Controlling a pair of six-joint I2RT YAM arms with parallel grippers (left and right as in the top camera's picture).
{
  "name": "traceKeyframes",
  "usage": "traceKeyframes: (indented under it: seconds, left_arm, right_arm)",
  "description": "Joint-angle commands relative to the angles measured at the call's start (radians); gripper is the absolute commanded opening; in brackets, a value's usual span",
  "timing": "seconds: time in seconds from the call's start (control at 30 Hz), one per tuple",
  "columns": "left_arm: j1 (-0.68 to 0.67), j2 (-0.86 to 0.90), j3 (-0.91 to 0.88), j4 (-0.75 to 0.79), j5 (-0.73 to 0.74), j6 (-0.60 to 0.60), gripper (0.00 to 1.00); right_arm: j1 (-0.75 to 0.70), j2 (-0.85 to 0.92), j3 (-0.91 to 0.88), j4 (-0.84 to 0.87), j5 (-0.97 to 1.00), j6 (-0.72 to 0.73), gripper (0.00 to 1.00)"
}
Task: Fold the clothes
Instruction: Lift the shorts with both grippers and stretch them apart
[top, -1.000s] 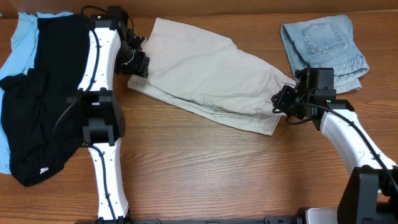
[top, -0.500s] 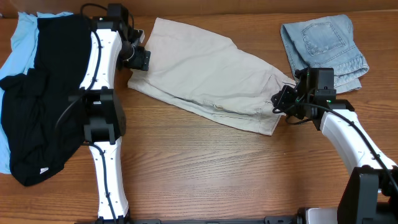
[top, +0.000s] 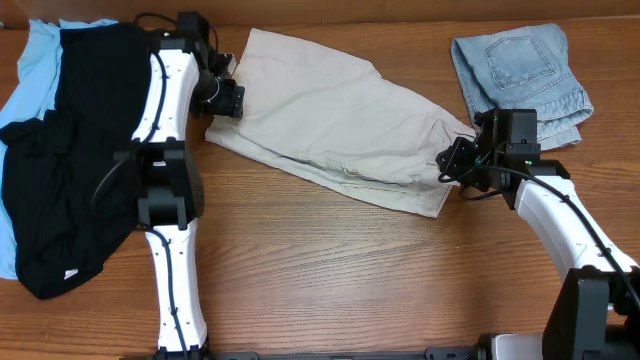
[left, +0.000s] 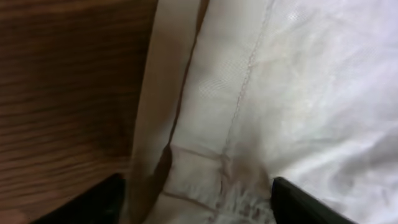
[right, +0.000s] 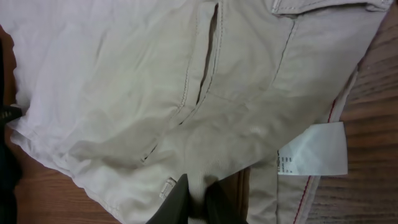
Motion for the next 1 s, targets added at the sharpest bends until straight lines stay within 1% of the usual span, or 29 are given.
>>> traceKeyframes:
  seconds: [0.0, 0.07, 0.1, 0.2, 0.23, 0.27, 0.37, 0.47, 0.6, 0.73, 0.9, 0.97]
  left_arm:
    - [-0.016, 0.03, 0.007, -0.001, 0.014, 0.0, 0.64]
    - [-0.016, 0.035, 0.007, -0.001, 0.014, 0.0, 0.54]
    - [-0.016, 0.035, 0.007, 0.0, 0.014, 0.0, 0.41]
    - [-0.016, 0.035, 0.008, 0.005, 0.003, 0.0, 0.19]
    - [-0.015, 0.035, 0.008, 0.008, 0.003, 0.0, 0.1]
    - [-0.014, 0.035, 0.008, 0.007, 0.003, 0.0, 0.04]
    - [-0.01, 0.031, 0.011, -0.001, 0.003, -0.016, 0.04]
    - [-0.002, 0.011, 0.027, -0.01, 0.004, -0.058, 0.04]
    - [0.018, -0.027, 0.134, -0.077, 0.007, -0.068, 0.04]
    - [0.038, -0.068, 0.325, -0.187, 0.008, -0.068, 0.04]
    - [0.044, -0.136, 0.537, -0.294, 0.007, -0.067, 0.04]
    - [0.044, -0.168, 0.594, -0.323, 0.007, -0.067, 0.04]
  right_arm:
    - [-0.005, -0.003, 0.023, 0.009, 0.003, -0.011, 0.09]
    - [-0.005, -0.003, 0.023, 0.008, 0.003, -0.011, 0.09]
    - [-0.005, -0.003, 0.023, 0.008, 0.003, -0.011, 0.09]
    - [-0.005, -0.003, 0.023, 0.006, 0.002, -0.011, 0.09]
    - [-0.005, -0.003, 0.024, 0.007, 0.003, -0.011, 0.09]
    - [-0.005, -0.003, 0.023, 0.009, 0.003, -0.011, 0.09]
    - [-0.005, -0.003, 0.024, 0.016, 0.002, -0.011, 0.08]
    - [-0.005, -0.006, 0.029, 0.017, 0.002, -0.015, 0.04]
    - [-0.005, -0.043, 0.06, -0.021, 0.003, -0.038, 0.04]
    - [-0.005, -0.108, 0.127, -0.13, 0.007, -0.063, 0.04]
    - [-0.005, -0.197, 0.241, -0.343, 0.024, -0.098, 0.04]
    - [-0.005, -0.238, 0.291, -0.426, 0.042, -0.098, 0.04]
